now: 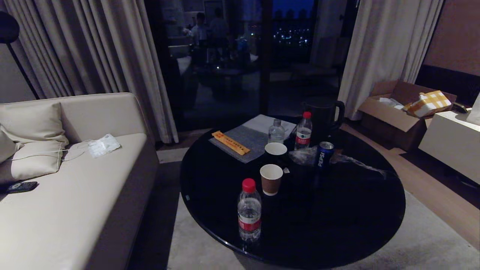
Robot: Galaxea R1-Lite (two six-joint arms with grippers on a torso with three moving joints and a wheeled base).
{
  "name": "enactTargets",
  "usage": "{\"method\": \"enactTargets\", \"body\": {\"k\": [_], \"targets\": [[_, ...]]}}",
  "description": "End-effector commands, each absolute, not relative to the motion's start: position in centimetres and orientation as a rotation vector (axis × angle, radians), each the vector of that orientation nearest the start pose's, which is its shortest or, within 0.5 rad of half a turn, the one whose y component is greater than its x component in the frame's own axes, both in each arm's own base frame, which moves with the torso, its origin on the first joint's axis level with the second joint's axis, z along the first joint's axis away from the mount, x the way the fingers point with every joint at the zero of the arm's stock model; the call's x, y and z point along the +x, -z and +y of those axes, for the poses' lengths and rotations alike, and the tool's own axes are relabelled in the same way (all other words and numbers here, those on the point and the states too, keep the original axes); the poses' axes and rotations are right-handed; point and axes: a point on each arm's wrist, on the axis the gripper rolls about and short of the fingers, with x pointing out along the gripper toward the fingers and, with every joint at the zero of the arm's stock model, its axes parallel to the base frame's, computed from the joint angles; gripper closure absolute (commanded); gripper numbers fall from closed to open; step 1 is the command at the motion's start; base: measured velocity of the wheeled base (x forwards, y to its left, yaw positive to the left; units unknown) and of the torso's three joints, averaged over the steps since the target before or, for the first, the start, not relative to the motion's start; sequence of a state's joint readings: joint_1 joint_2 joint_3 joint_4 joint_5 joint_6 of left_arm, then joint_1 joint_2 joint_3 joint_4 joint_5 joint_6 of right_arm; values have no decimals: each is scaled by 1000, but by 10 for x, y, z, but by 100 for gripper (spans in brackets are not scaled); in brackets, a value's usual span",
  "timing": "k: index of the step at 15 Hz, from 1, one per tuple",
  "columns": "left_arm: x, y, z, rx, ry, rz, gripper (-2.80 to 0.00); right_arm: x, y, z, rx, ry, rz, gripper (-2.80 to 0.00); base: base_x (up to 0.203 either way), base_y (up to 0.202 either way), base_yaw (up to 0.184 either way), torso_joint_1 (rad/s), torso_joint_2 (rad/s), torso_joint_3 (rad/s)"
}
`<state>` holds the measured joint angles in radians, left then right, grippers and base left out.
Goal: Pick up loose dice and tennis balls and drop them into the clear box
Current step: Put the toys in the box
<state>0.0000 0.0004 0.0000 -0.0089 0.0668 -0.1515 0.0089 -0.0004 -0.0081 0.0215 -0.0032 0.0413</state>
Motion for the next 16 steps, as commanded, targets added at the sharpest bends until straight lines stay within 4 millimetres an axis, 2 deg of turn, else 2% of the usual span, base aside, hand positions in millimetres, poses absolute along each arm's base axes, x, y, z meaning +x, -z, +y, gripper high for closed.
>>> {"method": "enactTargets", "body": {"k": [1, 16], "targets": [[-23, -76, 2, -154, -67, -13, 0, -23, -76, 0, 41, -6, 14, 0, -185, 0, -1, 0, 5, 2], [-23, -76, 2, -155, -67, -13, 0, -23, -76, 0, 40, -6, 14, 0, -183, 0, -2, 2, 3, 2]]}}
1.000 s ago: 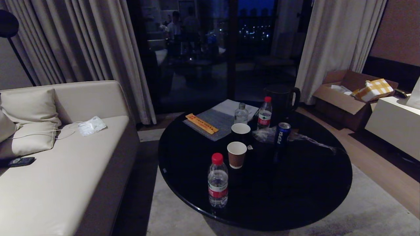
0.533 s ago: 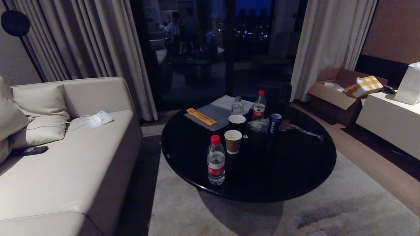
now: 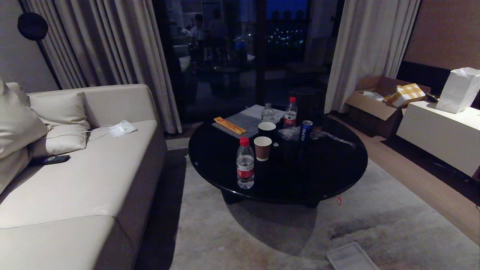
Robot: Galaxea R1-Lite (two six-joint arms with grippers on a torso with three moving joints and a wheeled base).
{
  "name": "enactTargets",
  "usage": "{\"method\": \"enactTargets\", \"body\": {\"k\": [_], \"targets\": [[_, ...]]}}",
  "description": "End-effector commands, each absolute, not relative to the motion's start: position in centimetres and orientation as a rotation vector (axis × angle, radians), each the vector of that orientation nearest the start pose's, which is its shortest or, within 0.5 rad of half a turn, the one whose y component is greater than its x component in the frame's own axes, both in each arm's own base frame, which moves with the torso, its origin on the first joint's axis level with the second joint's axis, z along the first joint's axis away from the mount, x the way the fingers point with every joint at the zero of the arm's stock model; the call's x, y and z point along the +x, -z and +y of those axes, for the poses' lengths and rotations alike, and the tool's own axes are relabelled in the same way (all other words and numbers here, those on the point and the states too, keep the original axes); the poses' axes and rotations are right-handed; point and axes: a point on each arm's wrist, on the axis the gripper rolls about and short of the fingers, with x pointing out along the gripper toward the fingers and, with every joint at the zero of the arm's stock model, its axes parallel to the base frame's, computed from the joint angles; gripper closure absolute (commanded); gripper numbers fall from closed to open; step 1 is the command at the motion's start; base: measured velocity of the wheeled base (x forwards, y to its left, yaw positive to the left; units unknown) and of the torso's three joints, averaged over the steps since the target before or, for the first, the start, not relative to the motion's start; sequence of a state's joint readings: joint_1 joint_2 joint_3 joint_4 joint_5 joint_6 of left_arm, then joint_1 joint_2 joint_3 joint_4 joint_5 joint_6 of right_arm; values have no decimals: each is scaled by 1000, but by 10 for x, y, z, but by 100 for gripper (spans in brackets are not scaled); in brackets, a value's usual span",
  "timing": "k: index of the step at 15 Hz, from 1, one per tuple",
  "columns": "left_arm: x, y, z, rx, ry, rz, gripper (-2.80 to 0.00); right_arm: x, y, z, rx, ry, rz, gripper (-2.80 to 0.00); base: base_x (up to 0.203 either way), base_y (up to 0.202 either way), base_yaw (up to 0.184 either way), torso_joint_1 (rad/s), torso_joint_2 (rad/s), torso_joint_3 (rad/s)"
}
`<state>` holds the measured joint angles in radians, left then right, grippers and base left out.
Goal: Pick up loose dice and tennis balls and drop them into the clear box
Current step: Put the toys in the box
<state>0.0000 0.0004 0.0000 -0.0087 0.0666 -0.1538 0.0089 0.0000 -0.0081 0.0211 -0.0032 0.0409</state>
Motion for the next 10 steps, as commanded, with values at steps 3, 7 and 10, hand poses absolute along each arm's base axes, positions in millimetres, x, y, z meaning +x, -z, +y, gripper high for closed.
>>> {"method": "enactTargets", "body": {"k": [3, 7, 10], "targets": [[-23, -76, 2, -155, -67, -13, 0, -23, -75, 0, 41, -6, 15, 0, -101, 0, -1, 1, 3, 0], [-23, -76, 2, -155, -67, -13, 0, -23, -76, 0, 41, -4, 14, 0, 0, 0, 0, 0, 0, 0], [-23, -76, 2, -154, -67, -13, 0, -23, -76, 0, 64, -3, 12, 0, 0, 0, 0, 0, 0, 0]]}}
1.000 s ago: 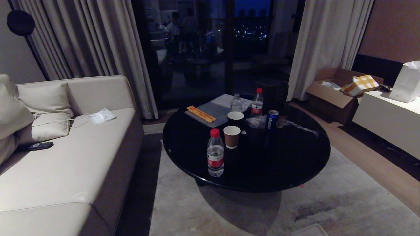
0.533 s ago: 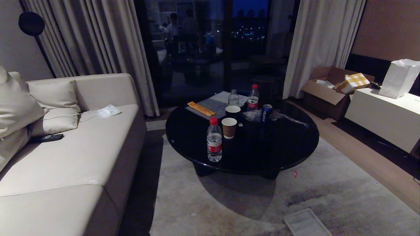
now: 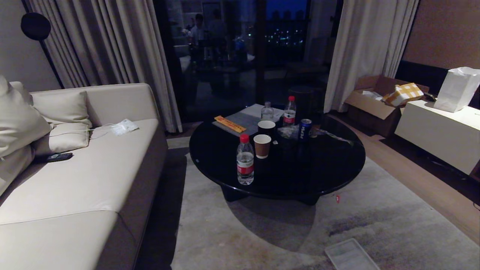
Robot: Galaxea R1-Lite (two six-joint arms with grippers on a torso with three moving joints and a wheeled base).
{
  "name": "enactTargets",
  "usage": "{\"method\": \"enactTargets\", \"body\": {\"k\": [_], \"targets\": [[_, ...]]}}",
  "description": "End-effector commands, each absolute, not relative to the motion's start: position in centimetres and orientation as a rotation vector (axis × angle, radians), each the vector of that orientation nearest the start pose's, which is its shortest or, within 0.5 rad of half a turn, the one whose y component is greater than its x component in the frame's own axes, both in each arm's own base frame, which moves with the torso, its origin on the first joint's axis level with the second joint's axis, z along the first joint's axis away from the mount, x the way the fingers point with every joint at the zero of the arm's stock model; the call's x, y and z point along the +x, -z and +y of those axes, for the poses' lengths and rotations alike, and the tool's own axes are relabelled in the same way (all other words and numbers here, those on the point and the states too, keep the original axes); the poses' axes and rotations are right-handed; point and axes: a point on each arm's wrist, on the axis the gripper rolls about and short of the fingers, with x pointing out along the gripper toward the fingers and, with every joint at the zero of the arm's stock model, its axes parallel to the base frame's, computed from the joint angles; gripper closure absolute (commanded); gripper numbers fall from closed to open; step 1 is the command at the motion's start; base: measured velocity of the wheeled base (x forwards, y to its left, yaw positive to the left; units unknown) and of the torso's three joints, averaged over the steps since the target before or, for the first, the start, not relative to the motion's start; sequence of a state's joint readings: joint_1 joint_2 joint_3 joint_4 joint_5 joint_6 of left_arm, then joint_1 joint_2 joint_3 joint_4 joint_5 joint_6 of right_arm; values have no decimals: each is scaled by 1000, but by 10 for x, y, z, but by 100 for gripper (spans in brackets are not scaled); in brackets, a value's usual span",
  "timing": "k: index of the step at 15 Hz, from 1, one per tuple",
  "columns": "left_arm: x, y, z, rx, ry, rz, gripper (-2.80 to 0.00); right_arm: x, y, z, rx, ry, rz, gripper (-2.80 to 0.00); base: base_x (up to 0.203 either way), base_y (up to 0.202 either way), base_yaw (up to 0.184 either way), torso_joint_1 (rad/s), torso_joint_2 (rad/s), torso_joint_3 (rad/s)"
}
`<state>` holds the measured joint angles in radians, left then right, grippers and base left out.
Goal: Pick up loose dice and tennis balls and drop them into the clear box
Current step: Put the toys in the box
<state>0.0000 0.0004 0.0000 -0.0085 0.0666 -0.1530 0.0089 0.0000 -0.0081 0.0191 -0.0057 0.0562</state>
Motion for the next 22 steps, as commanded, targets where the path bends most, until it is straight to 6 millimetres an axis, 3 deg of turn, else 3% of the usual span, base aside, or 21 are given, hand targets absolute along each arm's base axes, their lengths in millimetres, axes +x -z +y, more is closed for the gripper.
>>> {"method": "enactTargets", "body": {"k": [1, 22], "targets": [[-23, -76, 2, -154, -67, -13, 0, -23, -76, 0, 69, -3, 12, 0, 0, 0, 0, 0, 0, 0], [-23, -76, 2, -154, -67, -13, 0, -23, -76, 0, 75, -1, 11, 0, 1, 9, -153, 3, 3, 2]]}}
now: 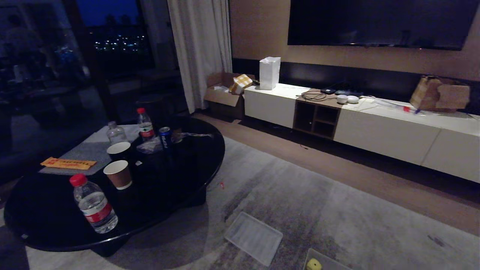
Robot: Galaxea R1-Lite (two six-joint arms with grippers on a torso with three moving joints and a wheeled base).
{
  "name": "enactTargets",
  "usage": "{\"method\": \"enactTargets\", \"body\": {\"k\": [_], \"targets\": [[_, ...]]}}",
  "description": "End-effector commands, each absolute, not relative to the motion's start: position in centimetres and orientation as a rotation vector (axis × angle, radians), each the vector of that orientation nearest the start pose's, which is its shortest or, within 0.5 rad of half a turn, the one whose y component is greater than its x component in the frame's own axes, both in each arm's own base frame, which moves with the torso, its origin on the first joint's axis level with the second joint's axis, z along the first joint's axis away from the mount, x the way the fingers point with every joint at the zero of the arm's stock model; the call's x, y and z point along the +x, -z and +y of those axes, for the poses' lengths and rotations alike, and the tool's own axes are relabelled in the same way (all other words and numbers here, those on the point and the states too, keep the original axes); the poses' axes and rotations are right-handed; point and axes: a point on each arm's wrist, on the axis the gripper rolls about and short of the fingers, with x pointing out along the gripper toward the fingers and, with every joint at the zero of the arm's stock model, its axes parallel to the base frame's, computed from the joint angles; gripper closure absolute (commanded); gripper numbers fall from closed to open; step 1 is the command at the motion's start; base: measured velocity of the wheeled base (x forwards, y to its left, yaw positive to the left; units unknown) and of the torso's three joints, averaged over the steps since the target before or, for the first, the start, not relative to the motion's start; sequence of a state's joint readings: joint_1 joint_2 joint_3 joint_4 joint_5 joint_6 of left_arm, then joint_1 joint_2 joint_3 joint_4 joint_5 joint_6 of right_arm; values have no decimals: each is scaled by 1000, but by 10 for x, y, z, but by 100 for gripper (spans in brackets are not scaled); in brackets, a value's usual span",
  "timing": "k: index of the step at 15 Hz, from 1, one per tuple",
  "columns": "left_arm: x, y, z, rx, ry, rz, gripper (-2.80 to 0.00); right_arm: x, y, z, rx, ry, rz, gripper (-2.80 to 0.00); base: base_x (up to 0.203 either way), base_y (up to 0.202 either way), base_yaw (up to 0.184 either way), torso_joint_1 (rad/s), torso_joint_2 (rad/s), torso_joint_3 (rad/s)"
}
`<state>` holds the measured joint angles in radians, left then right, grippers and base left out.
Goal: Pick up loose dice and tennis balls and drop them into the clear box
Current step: Put the toys in the box
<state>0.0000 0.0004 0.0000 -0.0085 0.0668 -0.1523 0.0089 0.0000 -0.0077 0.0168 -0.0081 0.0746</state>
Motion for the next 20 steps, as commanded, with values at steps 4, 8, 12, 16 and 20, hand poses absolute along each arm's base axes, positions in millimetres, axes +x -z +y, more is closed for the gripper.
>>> {"method": "enactTargets", "body": {"k": [4, 8, 12, 16, 20], "targets": [[-23, -76, 2, -154, -67, -14, 0, -23, -76, 0, 75, -1, 11, 0, -1, 9, -162, 0, 5, 3], [-23, -76, 2, -154, -67, -13, 0, -23, -76, 0, 75, -1, 11, 0, 3, 10, -161, 6, 2, 2], [-23, -76, 2, -154, -67, -13, 0, -23, -76, 0, 75, -1, 11, 0, 0, 7, -123, 2, 2, 4], [-23, -76, 2, -157, -67, -13, 0, -23, -76, 0, 75, -1, 11, 0, 0, 0, 0, 0, 0, 0], [-23, -76, 2, -157, -67, -13, 0, -23, -76, 0, 75, -1, 12, 0, 0, 0, 0, 0, 4, -123]]}}
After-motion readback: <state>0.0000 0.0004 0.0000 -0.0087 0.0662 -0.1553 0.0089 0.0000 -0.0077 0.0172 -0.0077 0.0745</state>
